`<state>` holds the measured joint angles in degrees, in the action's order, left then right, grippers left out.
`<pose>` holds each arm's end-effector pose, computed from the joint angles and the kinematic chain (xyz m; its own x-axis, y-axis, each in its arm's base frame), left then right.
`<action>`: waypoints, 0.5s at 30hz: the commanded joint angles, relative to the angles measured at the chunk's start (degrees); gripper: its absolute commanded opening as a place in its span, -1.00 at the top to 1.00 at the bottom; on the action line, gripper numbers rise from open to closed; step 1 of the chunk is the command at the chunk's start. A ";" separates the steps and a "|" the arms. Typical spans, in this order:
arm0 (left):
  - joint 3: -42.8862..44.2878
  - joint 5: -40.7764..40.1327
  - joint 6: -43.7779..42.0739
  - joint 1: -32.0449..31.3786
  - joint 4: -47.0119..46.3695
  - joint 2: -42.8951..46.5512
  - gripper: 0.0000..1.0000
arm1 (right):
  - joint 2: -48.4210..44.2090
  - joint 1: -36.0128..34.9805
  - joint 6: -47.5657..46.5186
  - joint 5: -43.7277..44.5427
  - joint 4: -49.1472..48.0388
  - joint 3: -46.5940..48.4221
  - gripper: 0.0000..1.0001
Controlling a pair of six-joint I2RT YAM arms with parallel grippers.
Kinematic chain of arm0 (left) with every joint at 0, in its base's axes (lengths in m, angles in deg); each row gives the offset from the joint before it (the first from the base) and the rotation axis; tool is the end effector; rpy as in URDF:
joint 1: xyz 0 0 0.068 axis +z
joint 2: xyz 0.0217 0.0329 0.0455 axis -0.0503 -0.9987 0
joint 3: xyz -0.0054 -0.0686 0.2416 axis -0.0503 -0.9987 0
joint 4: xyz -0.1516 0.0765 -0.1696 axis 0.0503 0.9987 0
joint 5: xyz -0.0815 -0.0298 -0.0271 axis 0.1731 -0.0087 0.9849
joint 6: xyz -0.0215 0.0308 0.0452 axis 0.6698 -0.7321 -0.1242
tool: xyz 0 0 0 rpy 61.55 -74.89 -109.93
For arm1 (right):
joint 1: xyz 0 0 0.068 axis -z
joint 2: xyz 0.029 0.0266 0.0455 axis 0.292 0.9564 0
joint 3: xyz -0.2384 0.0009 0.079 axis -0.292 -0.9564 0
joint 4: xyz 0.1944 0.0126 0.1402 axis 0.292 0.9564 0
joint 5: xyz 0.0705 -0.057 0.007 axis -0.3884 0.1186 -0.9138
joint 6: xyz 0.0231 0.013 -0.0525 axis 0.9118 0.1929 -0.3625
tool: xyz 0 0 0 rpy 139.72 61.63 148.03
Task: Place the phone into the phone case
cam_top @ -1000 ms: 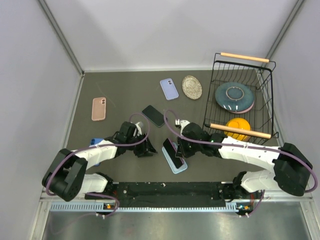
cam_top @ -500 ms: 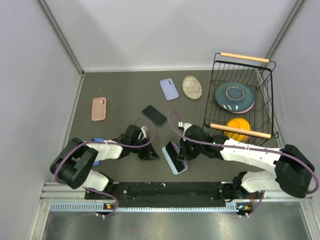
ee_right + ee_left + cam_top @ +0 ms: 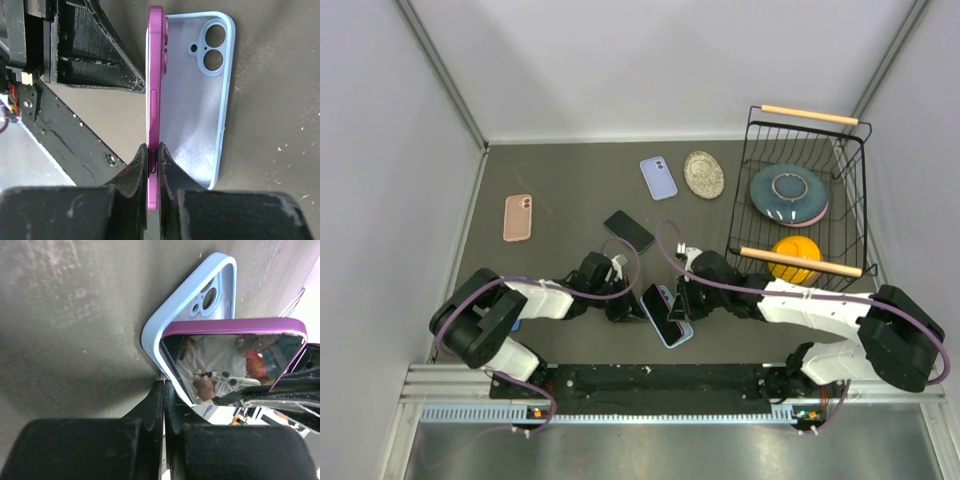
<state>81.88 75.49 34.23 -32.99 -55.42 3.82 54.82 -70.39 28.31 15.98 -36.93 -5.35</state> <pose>0.1752 -0.1538 0.1038 -0.9873 -0.1456 -0.0627 -0.0467 0.6451 -0.7627 0.1390 0.2007 0.1722 -0.8638 -0.1898 -0.4667 -0.4391 0.7378 0.5127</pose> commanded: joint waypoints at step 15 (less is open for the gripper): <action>-0.43 -17.71 -0.10 -2.71 14.86 11.34 0.99 | 5.81 1.99 -0.37 -0.36 -9.56 -6.12 0.95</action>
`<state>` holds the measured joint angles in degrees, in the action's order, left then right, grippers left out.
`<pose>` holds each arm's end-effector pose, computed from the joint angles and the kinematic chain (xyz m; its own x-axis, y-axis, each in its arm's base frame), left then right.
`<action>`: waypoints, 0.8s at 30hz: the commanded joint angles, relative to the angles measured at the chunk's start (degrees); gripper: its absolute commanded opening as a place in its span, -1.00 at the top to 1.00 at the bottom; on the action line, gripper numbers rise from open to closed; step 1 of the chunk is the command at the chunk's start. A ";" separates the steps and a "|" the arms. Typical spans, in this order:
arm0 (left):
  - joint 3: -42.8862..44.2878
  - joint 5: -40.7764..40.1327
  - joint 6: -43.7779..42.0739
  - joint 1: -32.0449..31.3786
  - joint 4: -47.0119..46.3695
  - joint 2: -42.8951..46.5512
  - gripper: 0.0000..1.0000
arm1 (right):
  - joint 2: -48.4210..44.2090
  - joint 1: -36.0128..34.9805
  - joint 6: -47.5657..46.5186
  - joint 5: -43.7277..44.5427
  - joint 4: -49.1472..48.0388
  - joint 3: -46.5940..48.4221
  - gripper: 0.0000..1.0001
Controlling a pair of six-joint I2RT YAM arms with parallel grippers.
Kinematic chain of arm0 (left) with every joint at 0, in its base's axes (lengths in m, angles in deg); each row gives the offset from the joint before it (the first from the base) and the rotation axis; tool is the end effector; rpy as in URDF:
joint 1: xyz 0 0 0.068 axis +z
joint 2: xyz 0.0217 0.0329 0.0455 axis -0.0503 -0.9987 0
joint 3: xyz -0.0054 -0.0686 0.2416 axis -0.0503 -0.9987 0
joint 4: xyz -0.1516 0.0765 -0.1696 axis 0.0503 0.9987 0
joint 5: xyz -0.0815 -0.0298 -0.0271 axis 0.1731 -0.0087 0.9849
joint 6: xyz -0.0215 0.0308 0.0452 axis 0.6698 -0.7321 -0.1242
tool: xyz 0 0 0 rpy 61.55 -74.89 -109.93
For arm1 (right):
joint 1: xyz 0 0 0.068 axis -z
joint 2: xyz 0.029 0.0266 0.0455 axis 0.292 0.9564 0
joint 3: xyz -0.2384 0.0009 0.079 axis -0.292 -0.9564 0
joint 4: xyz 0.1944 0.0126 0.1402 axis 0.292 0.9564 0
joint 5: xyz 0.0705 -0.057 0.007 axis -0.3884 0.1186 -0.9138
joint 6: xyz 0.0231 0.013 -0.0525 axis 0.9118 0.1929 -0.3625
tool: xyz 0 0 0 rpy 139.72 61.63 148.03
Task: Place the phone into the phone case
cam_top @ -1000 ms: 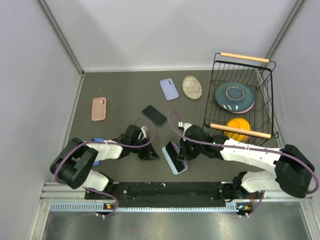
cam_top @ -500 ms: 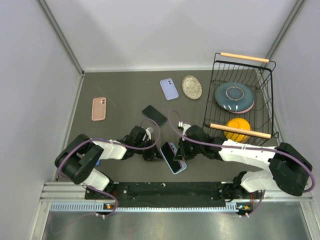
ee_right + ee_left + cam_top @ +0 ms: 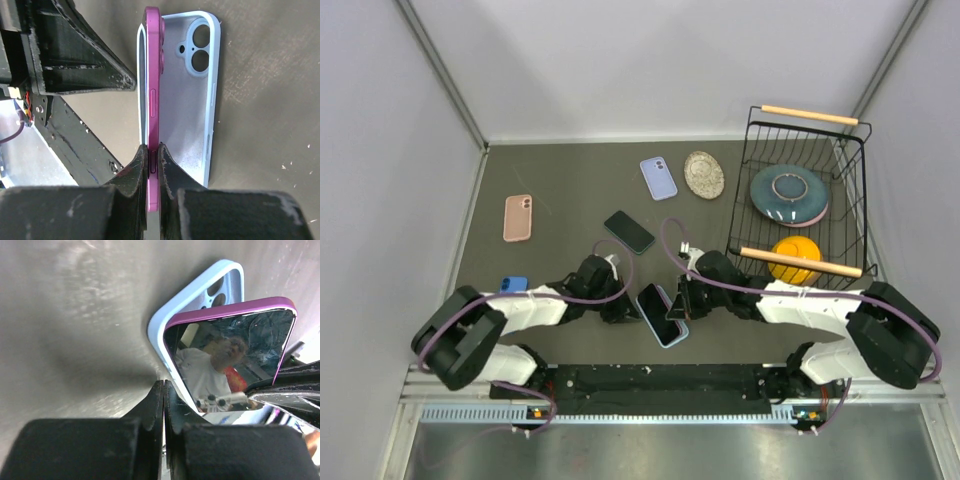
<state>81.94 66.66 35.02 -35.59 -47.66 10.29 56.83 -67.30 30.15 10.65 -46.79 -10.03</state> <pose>0.1647 -0.1515 0.1154 -0.9722 -0.1989 -0.1237 -0.0584 0.7173 -0.6943 0.1469 0.1956 0.1554 -0.8839 -0.1379 -0.4469 -0.4090 0.6915 0.5955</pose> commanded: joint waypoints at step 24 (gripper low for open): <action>3.72 -6.88 -2.81 -0.19 2.20 1.29 -0.09 | -1.13 -1.00 -5.45 14.03 10.31 3.91 -0.07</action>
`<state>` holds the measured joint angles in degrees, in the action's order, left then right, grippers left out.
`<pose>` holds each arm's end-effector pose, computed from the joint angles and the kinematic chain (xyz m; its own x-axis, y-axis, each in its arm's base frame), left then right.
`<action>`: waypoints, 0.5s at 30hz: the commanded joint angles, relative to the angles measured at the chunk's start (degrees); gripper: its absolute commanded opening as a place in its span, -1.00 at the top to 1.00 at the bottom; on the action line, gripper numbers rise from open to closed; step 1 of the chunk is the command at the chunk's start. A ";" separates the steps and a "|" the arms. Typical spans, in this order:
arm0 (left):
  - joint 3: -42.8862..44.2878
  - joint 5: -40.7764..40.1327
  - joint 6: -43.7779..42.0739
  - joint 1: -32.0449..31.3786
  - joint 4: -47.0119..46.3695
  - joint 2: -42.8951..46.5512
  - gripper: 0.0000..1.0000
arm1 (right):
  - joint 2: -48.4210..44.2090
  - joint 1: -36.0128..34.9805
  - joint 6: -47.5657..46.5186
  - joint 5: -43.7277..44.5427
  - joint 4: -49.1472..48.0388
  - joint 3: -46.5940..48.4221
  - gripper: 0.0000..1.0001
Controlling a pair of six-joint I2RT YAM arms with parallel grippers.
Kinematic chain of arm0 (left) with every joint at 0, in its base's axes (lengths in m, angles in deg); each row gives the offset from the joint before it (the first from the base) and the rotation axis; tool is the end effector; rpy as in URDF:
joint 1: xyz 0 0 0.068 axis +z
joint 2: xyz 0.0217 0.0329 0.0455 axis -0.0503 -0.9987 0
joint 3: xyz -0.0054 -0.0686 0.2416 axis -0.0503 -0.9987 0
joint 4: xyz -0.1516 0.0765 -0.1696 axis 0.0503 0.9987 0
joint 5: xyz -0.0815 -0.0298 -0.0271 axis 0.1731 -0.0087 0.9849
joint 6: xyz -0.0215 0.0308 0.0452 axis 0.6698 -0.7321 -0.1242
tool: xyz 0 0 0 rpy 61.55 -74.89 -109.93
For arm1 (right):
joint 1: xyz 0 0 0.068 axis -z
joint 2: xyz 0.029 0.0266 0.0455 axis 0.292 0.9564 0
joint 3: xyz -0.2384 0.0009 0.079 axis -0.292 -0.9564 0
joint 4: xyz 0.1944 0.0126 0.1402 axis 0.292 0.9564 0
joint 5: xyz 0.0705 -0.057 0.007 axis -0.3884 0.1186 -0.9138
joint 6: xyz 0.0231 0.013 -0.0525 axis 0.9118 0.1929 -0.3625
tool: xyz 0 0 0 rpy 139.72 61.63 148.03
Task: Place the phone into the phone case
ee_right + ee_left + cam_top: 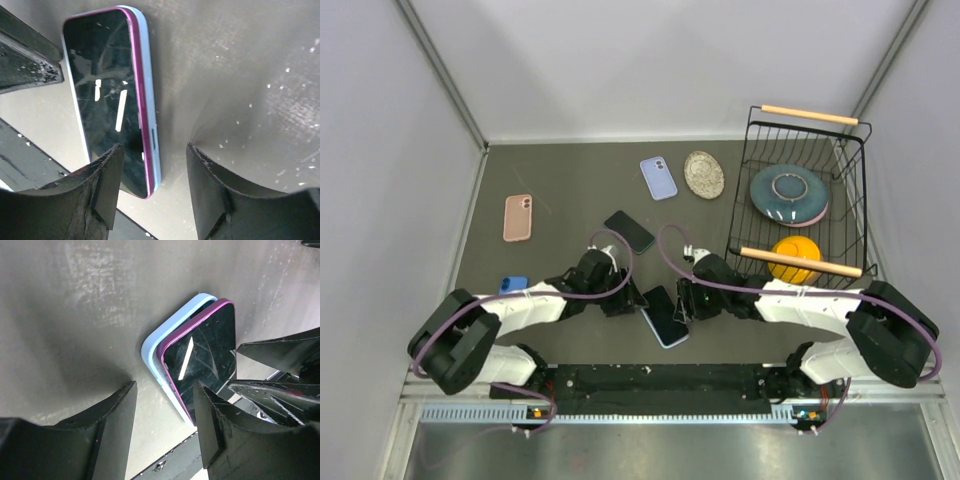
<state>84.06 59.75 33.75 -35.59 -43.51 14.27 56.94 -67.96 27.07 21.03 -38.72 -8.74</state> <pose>0.1696 -0.1492 0.1325 -0.9408 -0.2493 -0.2298 -0.0389 0.7525 -0.6575 0.1464 0.1875 0.1492 -0.8665 -0.1632 -0.4718 -0.3858 0.8186 0.4254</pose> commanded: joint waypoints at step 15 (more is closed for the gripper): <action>2.91 -0.58 -2.69 -0.19 0.59 -9.72 0.04 | 2.45 -0.52 -3.52 -2.85 -6.10 1.74 -0.34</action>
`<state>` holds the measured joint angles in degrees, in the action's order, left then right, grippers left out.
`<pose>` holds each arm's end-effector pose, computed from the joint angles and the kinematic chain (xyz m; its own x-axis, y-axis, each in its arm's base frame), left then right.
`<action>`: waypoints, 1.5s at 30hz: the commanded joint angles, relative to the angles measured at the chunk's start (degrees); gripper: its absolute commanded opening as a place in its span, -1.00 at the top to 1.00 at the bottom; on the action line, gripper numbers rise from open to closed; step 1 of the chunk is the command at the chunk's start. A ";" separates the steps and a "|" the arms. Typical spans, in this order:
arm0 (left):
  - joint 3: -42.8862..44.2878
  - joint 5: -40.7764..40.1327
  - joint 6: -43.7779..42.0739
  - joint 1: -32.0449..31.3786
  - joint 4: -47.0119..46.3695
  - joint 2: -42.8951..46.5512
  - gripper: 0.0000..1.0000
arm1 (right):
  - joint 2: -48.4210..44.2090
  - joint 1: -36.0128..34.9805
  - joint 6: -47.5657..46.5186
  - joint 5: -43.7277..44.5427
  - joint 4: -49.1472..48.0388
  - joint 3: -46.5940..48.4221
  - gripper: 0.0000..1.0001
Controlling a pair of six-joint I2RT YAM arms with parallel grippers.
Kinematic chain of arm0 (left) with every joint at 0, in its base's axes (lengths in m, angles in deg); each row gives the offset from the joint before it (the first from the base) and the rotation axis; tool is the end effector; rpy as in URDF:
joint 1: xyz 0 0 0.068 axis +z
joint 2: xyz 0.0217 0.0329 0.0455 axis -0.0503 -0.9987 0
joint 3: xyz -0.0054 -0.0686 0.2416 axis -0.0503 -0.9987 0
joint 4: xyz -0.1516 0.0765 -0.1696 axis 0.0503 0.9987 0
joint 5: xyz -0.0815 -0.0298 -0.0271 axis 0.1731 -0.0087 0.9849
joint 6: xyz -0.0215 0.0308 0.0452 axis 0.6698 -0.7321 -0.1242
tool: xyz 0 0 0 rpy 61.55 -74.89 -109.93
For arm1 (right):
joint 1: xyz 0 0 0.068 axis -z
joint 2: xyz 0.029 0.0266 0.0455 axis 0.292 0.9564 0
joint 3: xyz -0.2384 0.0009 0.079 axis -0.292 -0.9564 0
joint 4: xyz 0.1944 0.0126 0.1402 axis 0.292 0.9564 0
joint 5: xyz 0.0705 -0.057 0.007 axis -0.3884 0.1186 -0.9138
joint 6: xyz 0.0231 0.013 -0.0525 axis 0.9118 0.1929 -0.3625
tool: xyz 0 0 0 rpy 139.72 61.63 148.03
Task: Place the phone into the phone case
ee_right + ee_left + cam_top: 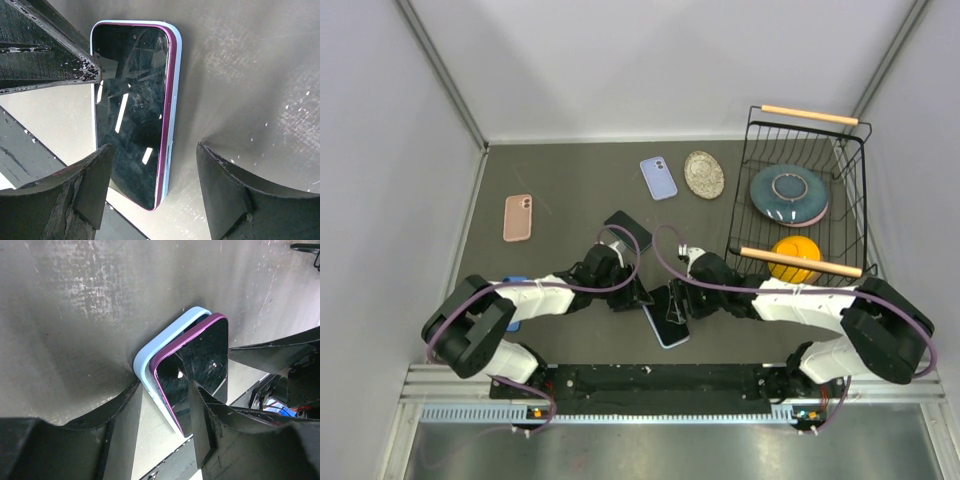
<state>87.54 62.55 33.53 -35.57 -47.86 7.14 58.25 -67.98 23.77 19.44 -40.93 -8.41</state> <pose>0.1853 -0.1641 0.1278 -0.9514 -0.2237 -0.2116 -0.0198 0.7303 -0.6829 0.1488 0.1924 0.1487 -0.8406 -0.2103 -0.4992 -0.4482 0.7876 0.4229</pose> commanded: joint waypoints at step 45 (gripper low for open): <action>-9.08 0.48 0.43 -0.30 -0.50 1.18 0.68 | -3.60 -0.77 15.69 -6.09 -26.30 -5.70 -0.09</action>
<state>81.33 62.77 35.28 -35.00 -55.73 8.46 56.62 -68.75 36.31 18.37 -55.33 -14.44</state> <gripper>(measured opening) 0.155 0.568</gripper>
